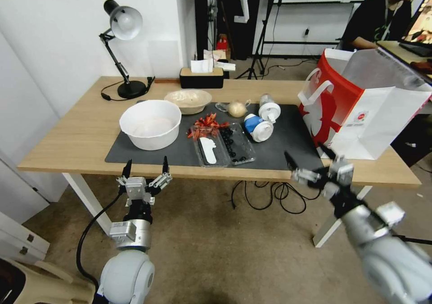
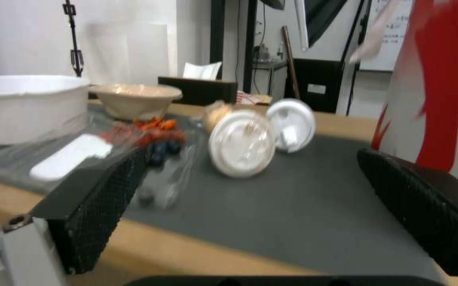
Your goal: Pick up the trash from the table and place it into the takeout bag.
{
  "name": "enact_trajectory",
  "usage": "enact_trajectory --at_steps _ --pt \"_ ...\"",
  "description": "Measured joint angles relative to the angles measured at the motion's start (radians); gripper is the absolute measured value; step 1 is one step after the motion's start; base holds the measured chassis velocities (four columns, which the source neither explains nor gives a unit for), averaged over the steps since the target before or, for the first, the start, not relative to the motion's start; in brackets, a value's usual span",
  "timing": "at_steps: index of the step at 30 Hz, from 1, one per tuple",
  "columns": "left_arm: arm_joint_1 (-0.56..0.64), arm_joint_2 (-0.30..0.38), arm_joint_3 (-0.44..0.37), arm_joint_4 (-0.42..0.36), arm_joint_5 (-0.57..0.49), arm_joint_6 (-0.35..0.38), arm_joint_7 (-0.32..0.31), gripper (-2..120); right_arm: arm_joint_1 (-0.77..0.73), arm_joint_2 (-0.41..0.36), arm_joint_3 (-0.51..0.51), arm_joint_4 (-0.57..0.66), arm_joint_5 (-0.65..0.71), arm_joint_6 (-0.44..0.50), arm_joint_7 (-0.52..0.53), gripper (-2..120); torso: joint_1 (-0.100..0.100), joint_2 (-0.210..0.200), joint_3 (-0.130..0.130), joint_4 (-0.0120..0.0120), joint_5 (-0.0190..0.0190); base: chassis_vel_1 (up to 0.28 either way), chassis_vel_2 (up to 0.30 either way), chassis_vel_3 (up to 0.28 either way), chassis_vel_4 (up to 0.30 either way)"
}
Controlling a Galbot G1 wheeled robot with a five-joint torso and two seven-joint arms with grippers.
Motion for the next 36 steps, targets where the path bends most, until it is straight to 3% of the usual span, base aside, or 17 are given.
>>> enact_trajectory --at_steps 9,23,31,36 --pt "0.005 0.001 0.001 0.004 0.0 -0.008 0.001 100 -0.024 0.073 -0.025 -0.026 -0.051 0.053 -0.031 100 0.0 0.0 0.0 0.0002 -0.0001 0.0 0.0 0.0 0.0" --pt "0.01 -0.005 0.007 0.006 0.005 -0.014 0.001 100 -0.015 0.061 -0.033 -0.009 -0.055 0.038 -0.035 100 0.0 0.0 0.0 0.0001 0.0 0.0 0.0 0.0 0.0" --pt "0.011 -0.006 0.006 0.011 0.006 -0.015 0.002 100 0.035 0.0 -0.06 0.026 0.046 -0.056 -0.018 100 0.0 0.0 0.0 -0.0002 0.0001 0.0 0.0 0.0 0.0" --pt "0.014 -0.006 0.006 0.017 0.009 -0.018 0.003 100 0.177 -0.111 -0.1 0.031 0.19 -0.153 0.013 100 0.0 0.0 0.0 0.0 0.0001 0.0 0.0 0.0 0.0"
